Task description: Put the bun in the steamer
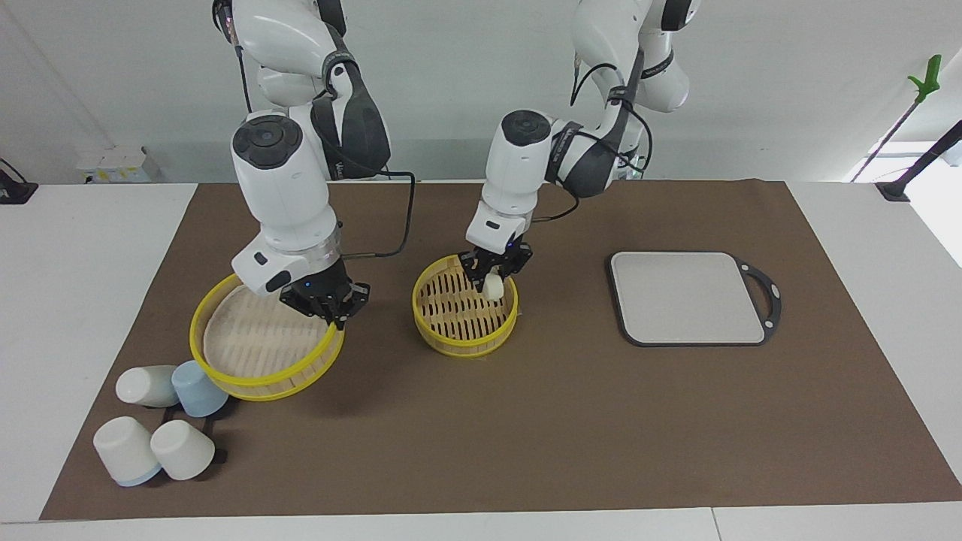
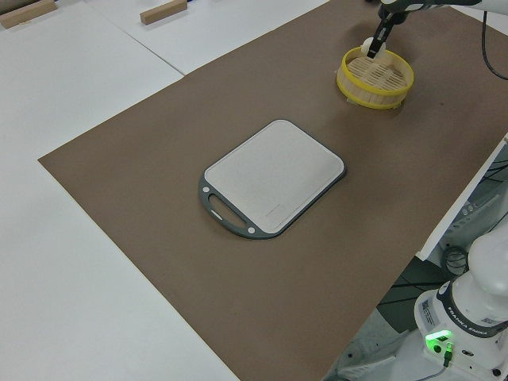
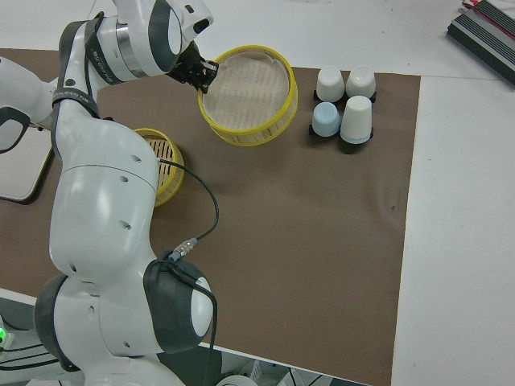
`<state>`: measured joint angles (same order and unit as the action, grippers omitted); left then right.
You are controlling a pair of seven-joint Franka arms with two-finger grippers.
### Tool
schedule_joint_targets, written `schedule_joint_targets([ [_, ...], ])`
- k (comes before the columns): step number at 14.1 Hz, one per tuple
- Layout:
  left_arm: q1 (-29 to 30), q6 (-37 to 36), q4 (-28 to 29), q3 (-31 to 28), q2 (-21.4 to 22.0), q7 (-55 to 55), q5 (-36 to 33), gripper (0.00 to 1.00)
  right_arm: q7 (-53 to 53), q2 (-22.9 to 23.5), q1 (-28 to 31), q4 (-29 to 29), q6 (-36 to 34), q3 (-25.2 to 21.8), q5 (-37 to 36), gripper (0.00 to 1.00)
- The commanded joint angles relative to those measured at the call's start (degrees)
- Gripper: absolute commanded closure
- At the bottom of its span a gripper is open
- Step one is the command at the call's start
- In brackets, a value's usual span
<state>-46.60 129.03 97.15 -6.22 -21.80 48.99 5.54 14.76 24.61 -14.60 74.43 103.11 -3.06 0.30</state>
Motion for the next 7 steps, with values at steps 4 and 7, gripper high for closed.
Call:
schedule_joint_targets([
  [4, -2.08, 5.87, -0.73, -1.25, -6.58, 0.14, -0.35, 0.59, -1.58, -2.45, 2.12, 3.78, 0.16, 0.51, 3.13, 1.0],
  [7, -2.09, 5.88, -0.47, -1.25, -6.59, 0.32, -0.27, 0.26, -2.11, -2.63, 2.12, 4.58, 0.68, 0.51, 3.13, 1.0],
])
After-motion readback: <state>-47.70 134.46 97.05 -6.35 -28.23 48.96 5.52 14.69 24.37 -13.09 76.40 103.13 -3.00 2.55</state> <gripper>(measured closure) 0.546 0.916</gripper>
